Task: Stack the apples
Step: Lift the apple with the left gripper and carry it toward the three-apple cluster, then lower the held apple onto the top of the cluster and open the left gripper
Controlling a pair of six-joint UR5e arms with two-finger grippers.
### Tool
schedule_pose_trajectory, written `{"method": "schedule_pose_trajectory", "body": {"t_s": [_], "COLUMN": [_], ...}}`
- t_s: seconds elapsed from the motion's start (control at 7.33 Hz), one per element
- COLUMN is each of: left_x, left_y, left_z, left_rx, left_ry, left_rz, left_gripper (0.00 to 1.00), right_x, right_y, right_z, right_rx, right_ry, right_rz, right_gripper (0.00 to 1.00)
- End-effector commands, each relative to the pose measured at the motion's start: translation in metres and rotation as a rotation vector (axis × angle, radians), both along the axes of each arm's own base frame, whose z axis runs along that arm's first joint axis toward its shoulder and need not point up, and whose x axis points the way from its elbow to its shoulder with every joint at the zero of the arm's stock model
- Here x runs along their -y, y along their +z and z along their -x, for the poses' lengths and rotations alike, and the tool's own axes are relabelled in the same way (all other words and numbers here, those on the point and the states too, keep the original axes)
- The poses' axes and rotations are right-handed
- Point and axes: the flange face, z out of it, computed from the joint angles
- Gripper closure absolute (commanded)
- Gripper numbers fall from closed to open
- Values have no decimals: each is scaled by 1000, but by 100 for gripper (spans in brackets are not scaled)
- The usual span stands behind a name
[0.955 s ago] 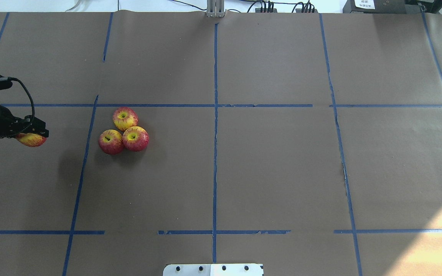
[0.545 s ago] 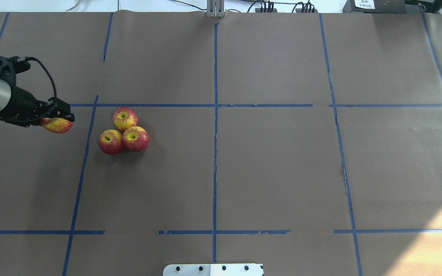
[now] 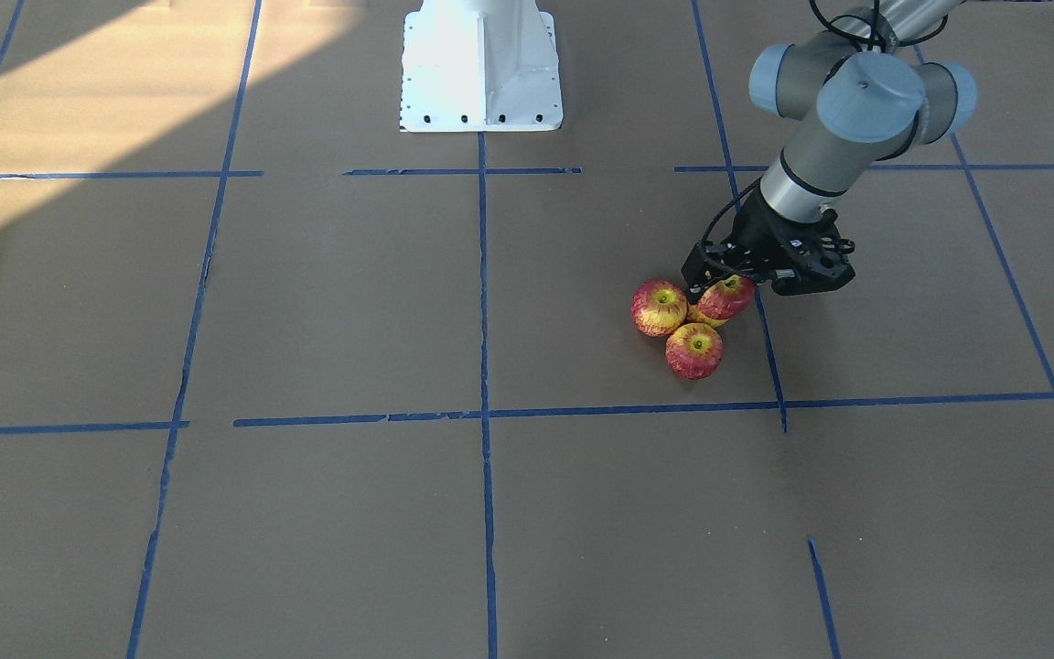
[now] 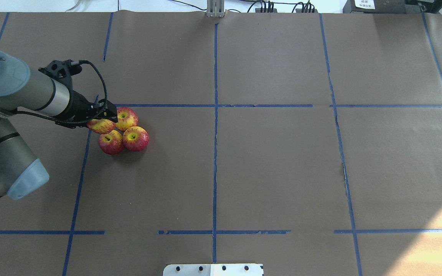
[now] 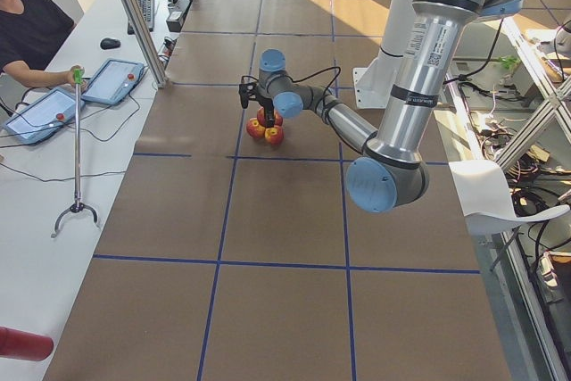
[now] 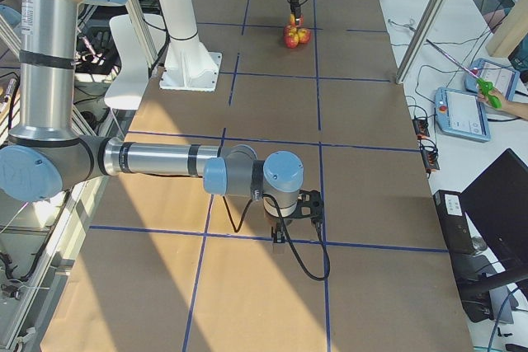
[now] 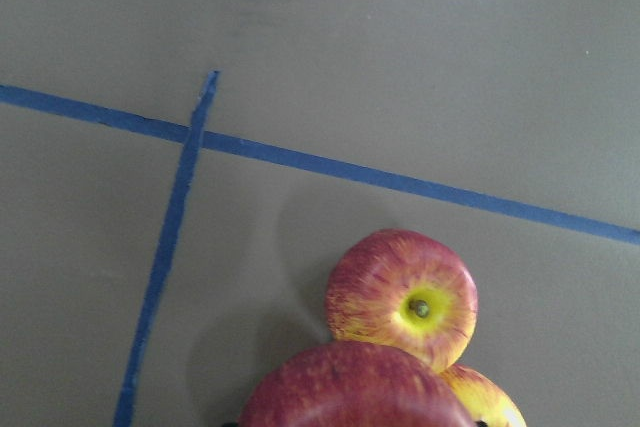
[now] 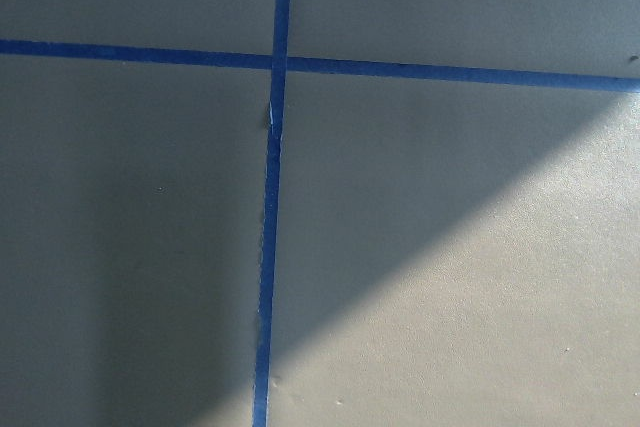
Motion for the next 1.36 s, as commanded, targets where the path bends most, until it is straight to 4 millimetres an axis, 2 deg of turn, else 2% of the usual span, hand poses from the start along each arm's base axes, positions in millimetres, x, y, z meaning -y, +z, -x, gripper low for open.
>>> {"method": "schedule_pose_trajectory", "body": {"t_s": [0.0, 0.82, 1.09, 1.23], "left_x": [0, -2, -6, -6], "left_y": [-8, -2, -1, -1], "left_z": [-14, -17, -25, -25], "left_rx": [5, 16, 17, 17], "left_ry": [-4, 1, 14, 14], "left_rz": [-2, 6, 7, 7], "left_gripper": [100, 100, 95, 75], "right_x": [0, 0, 0, 0], "right_y": [0, 0, 0, 0], "right_z": [0, 0, 0, 0], "right_rx": [0, 0, 0, 0], "right_ry": [0, 0, 0, 0], "right_rz": [0, 0, 0, 0], "right_gripper": [0, 0, 0, 0]}}
